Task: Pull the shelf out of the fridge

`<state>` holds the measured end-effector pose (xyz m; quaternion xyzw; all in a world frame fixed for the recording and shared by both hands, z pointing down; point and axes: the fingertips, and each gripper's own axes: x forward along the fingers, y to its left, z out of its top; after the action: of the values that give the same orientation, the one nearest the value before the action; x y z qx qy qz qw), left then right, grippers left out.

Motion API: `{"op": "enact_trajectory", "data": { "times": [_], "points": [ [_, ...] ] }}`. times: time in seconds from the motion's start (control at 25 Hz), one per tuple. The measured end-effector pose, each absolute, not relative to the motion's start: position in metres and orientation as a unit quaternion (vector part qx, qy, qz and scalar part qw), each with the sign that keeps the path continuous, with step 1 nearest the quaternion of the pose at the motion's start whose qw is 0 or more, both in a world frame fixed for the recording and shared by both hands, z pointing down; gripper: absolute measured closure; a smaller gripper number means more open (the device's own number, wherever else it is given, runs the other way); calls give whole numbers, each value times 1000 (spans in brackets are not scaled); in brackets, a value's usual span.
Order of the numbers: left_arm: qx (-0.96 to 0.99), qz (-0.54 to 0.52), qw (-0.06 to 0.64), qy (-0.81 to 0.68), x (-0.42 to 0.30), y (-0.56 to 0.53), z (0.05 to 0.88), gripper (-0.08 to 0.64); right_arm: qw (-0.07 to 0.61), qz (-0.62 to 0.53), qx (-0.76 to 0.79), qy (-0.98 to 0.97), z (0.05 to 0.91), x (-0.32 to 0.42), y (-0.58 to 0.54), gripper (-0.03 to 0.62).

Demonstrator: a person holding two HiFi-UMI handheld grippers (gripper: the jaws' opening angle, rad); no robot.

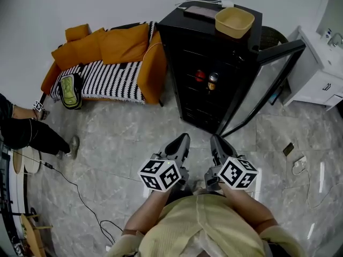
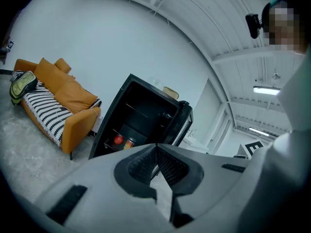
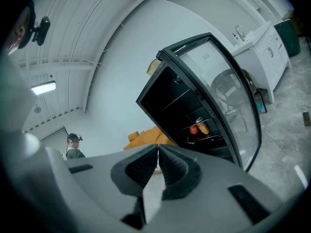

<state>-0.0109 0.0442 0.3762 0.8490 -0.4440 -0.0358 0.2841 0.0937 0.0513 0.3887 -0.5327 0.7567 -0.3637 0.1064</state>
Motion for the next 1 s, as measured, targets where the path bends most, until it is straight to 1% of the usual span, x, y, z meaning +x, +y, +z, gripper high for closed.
{"op": "enact_trajectory", "data": {
  "times": [0.4, 1.0],
  "points": [
    [867, -27, 310, -390, -11, 3, 386, 534, 109, -359, -580, 723, 394, 95, 19, 561],
    [891, 8, 332, -309, -56, -66, 398, 534, 121, -362, -647, 660, 411, 41, -30, 561]
  ]
}}
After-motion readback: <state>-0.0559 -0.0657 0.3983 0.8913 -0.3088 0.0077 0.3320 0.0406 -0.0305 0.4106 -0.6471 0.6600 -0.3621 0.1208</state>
